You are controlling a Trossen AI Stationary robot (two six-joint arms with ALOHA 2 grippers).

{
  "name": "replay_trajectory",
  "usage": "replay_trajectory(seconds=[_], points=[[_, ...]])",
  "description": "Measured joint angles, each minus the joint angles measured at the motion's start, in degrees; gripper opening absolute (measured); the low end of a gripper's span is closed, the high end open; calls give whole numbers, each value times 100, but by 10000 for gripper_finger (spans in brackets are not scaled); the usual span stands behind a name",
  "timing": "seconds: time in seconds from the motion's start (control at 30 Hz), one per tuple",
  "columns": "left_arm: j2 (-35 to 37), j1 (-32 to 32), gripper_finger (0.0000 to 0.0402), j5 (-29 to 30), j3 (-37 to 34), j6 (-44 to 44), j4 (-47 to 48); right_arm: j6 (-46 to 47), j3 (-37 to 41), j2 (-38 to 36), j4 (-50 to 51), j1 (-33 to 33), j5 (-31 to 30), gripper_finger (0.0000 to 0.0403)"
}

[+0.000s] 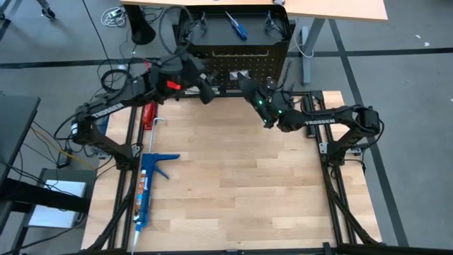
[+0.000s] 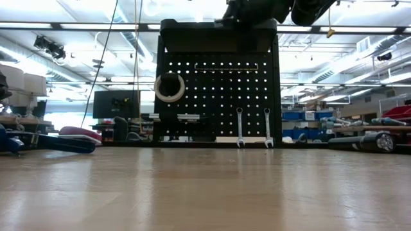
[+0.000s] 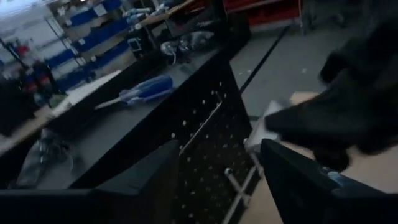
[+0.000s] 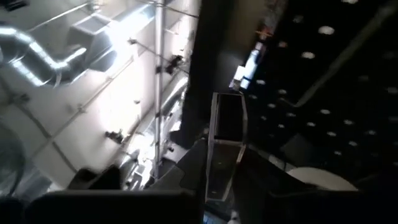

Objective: Hang tools onto peg board
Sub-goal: Put the black utility knife blade dispenser onto the black pegboard

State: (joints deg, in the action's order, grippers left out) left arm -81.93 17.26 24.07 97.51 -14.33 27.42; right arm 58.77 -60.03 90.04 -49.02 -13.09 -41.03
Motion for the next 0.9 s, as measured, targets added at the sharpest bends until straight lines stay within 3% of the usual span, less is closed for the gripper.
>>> replay_trajectory(seconds=[0.17, 0.3, 0.53, 0.9], points=[[289, 0, 220, -153, 0, 301, -19, 1041, 2, 2, 726, -424, -3, 75], [479, 0, 218, -191, 7, 340, -35, 953, 2, 2, 754, -641, 12, 57], [637, 0, 219, -212, 2, 581, 125, 915, 2, 2, 854, -1004, 2, 60], [639, 0, 219, -210, 2, 577, 411, 1171, -4, 197, 544, -1110, -486, 57]])
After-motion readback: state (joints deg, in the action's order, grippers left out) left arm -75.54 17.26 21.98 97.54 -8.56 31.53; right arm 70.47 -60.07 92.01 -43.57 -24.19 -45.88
